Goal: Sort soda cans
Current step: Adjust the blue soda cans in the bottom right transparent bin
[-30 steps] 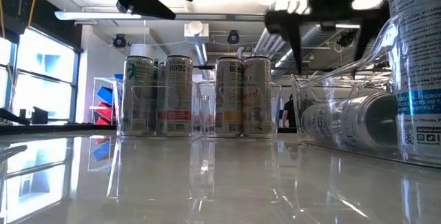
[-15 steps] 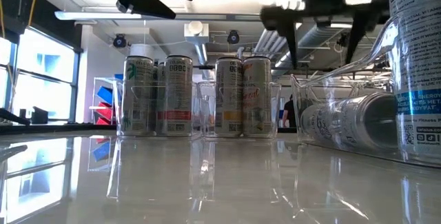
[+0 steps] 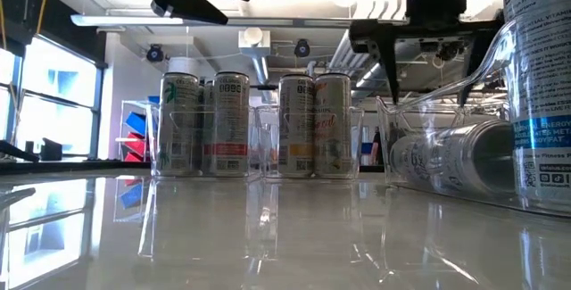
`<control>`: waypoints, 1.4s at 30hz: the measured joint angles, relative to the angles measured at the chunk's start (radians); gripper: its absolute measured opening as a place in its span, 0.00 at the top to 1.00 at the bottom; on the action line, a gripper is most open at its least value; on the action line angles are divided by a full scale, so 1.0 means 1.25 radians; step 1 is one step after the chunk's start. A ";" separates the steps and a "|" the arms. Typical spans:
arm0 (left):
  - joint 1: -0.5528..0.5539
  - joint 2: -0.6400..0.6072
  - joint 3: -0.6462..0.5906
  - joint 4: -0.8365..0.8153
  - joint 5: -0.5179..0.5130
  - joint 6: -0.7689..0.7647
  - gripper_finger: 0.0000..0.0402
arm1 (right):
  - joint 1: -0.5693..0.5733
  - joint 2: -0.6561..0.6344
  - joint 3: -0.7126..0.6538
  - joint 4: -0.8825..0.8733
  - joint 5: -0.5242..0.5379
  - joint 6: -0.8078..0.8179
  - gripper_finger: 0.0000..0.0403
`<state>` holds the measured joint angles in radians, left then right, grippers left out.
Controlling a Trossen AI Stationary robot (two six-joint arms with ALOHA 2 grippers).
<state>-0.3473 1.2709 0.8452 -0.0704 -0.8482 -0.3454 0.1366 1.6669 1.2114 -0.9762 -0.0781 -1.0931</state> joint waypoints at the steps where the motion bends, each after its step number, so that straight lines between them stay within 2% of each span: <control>1: 0.000 0.000 0.000 0.000 0.000 0.001 0.02 | 0.000 0.000 0.000 0.007 0.005 -0.007 0.22; 5: 0.000 0.000 0.000 0.005 0.000 0.012 0.02 | -0.001 0.003 0.011 -0.010 0.024 -0.001 0.22; 11: 0.000 0.000 0.001 0.011 0.000 0.013 0.02 | 0.014 0.012 0.094 -0.094 0.054 0.055 0.22; 14: 0.000 0.000 0.001 0.011 0.000 0.013 0.02 | 0.018 0.009 0.130 -0.126 0.035 0.055 0.22; 18: 0.000 0.000 0.001 0.013 0.000 0.014 0.02 | 0.011 0.009 0.139 -0.099 0.019 0.056 0.22; 29: 0.000 0.000 0.001 0.013 0.000 0.020 0.02 | -0.010 0.008 0.003 -0.009 0.050 -0.153 0.22; 36: 0.000 0.000 0.001 0.013 0.000 0.020 0.02 | -0.010 0.013 -0.060 0.026 0.069 -0.187 0.22; 42: 0.000 0.000 0.001 0.020 0.000 0.020 0.02 | -0.011 0.011 -0.122 0.127 0.083 -0.192 0.22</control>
<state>-0.3470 1.2713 0.8459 -0.0455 -0.8478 -0.3201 0.1224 1.6804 1.0584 -0.8178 0.0259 -1.3331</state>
